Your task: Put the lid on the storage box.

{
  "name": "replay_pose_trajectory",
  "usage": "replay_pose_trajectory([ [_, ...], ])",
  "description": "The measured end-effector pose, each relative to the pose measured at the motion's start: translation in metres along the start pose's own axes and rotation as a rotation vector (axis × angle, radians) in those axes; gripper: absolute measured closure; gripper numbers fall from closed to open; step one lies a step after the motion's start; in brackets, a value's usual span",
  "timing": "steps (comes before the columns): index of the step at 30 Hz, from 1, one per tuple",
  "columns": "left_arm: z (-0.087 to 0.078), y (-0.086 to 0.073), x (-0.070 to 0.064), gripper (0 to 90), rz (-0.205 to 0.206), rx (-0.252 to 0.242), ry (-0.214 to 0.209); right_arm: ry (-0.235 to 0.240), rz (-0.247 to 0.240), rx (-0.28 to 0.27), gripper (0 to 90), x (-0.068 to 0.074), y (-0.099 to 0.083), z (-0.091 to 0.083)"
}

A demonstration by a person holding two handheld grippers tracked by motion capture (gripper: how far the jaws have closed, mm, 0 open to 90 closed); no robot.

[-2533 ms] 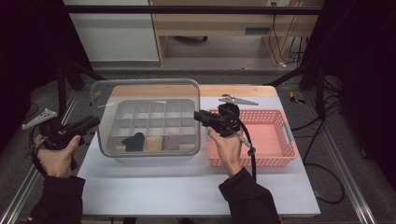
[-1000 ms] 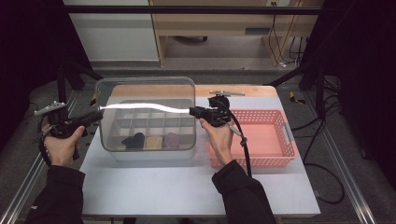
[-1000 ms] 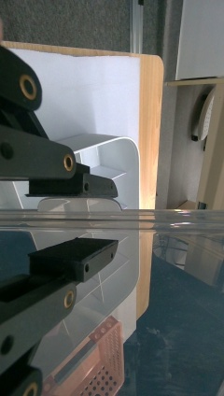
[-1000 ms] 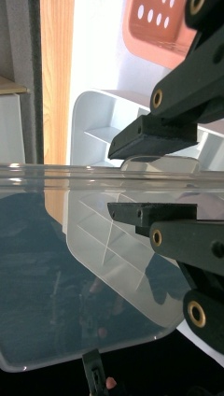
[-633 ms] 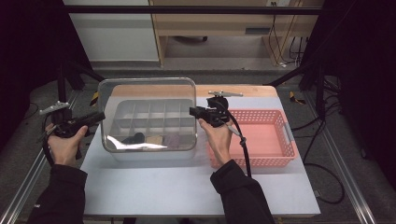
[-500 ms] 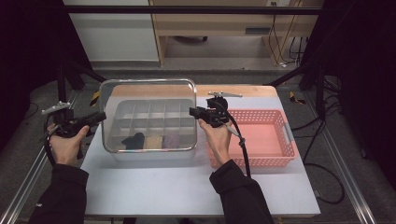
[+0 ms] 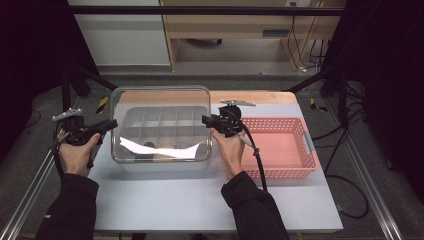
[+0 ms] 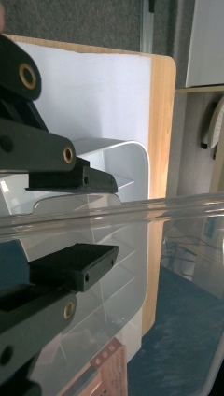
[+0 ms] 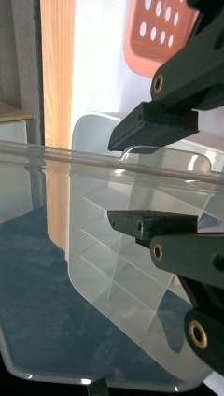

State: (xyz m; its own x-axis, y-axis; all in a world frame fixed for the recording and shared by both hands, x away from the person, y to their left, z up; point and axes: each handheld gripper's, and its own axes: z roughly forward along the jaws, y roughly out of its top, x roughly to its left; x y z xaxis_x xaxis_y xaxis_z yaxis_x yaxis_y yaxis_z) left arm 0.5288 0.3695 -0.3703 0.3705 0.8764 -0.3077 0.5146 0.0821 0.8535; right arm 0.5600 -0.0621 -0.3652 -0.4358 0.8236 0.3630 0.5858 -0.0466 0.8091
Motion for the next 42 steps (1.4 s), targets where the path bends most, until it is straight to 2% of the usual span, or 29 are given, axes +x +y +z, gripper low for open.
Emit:
replay_pose_trajectory([
  [23, 0.018, -0.005, 0.01, 59.7, -0.025, 0.03, 0.004, -0.064, 0.018, 0.011, 52.0, -0.002, -0.01, 0.025],
  [31, 0.027, -0.008, 0.015, 58.3, -0.042, 0.049, 0.007, -0.088, 0.003, 0.021, 48.1, -0.003, -0.014, 0.033],
  [42, 0.036, -0.013, 0.02, 57.1, -0.069, 0.066, 0.006, -0.096, 0.011, 0.05, 44.7, -0.007, -0.019, 0.044],
])
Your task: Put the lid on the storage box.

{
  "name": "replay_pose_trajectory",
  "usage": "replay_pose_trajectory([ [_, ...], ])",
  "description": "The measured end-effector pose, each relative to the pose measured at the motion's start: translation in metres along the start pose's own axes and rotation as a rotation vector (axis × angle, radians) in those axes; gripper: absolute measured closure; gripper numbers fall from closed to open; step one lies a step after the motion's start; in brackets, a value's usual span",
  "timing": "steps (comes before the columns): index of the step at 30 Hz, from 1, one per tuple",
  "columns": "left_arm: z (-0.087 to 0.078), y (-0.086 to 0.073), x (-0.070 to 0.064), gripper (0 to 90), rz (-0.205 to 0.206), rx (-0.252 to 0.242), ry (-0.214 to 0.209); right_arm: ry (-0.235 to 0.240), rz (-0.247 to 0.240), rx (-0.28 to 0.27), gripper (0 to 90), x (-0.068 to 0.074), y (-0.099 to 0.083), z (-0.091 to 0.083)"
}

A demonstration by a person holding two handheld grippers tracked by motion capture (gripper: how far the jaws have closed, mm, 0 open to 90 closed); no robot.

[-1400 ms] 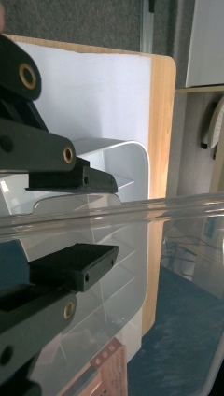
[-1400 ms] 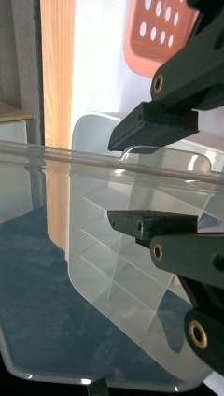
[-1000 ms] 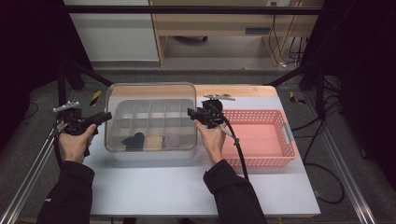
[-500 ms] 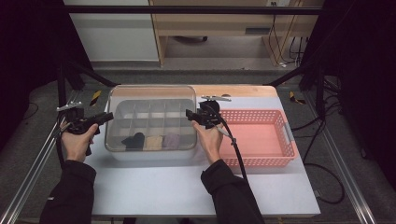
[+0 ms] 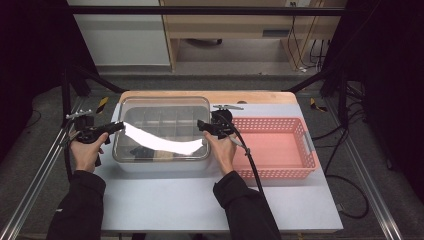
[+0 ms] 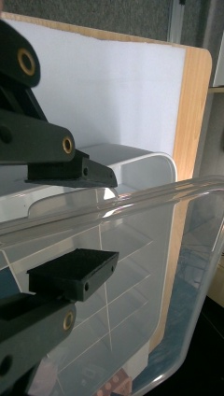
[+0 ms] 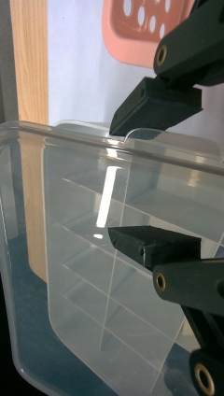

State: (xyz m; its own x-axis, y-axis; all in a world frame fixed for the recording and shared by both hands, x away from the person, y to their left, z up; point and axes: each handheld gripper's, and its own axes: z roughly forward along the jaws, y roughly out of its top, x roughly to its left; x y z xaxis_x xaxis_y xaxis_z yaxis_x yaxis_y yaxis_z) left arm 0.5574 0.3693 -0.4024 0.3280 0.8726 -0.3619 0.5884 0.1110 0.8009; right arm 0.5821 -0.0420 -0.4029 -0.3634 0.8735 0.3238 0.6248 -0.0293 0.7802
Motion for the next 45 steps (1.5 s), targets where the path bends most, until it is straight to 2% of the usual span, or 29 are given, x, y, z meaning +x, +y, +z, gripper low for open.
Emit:
replay_pose_trajectory([
  [11, 0.008, -0.004, 0.005, 56.1, -0.021, 0.014, -0.002, -0.005, 0.034, 0.037, 43.9, -0.002, -0.001, 0.007],
  [22, 0.009, -0.004, 0.006, 55.7, -0.021, 0.022, 0.001, -0.041, 0.048, 0.029, 39.7, 0.003, -0.004, 0.012],
  [32, 0.015, -0.006, 0.007, 53.0, -0.018, 0.054, 0.018, -0.062, 0.041, 0.036, 36.3, 0.004, -0.009, 0.02],
  [45, 0.018, -0.007, 0.009, 50.4, -0.017, 0.07, 0.018, -0.058, 0.043, 0.058, 32.7, 0.005, -0.01, 0.022],
])
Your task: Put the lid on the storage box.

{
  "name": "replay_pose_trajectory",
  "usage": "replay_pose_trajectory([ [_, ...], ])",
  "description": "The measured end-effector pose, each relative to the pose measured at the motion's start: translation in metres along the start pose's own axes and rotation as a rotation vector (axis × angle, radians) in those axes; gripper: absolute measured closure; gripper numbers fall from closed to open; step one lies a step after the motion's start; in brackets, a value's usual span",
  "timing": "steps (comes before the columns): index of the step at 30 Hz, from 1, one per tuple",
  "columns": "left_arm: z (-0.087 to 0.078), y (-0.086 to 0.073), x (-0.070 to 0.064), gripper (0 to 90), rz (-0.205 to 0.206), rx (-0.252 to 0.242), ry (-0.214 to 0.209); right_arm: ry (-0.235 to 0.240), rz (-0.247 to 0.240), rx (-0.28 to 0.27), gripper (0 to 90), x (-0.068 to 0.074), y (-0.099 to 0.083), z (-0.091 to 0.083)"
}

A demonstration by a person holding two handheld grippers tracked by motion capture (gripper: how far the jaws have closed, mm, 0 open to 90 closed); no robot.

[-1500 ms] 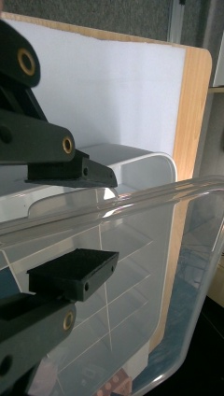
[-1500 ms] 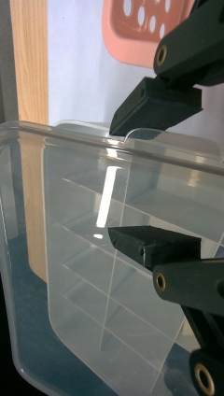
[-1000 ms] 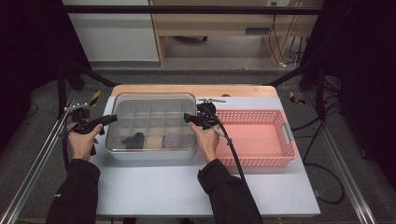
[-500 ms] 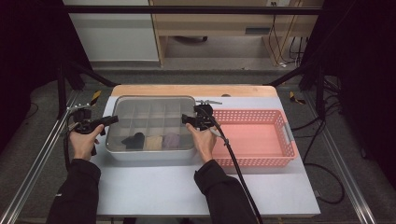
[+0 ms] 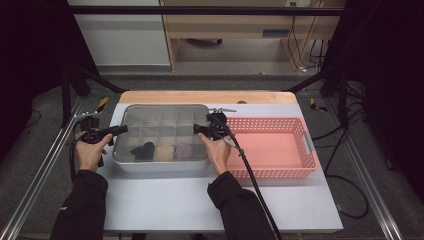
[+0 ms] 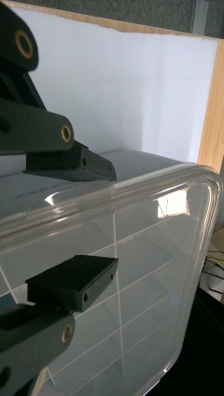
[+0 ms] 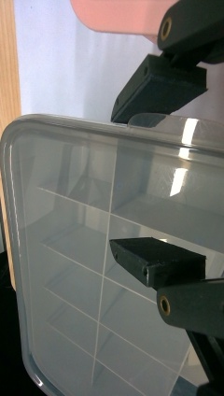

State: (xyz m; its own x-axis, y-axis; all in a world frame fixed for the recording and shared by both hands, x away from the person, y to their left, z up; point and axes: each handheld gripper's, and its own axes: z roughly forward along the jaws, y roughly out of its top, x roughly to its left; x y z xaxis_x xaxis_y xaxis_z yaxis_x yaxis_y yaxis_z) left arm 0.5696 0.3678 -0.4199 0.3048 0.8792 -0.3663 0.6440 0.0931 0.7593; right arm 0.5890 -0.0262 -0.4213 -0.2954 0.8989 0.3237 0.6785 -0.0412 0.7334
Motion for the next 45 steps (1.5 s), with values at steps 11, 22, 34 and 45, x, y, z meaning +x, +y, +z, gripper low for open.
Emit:
replay_pose_trajectory([
  [11, -0.015, 0.005, -0.007, 47.8, 0.036, -0.049, 0.029, -0.001, -0.031, -0.044, 23.4, 0.0, 0.002, -0.004],
  [22, -0.042, 0.002, -0.026, 46.8, 0.122, -0.081, -0.025, 0.041, -0.03, -0.133, 23.7, -0.001, 0.013, -0.034],
  [34, -0.062, -0.029, -0.063, 58.9, 0.232, -0.086, -0.122, 0.063, -0.14, -0.118, 42.2, -0.033, 0.006, -0.1],
  [45, -0.08, -0.065, -0.079, 40.9, 0.275, -0.083, -0.156, 0.022, -0.239, -0.118, 26.9, -0.073, -0.039, -0.156],
])
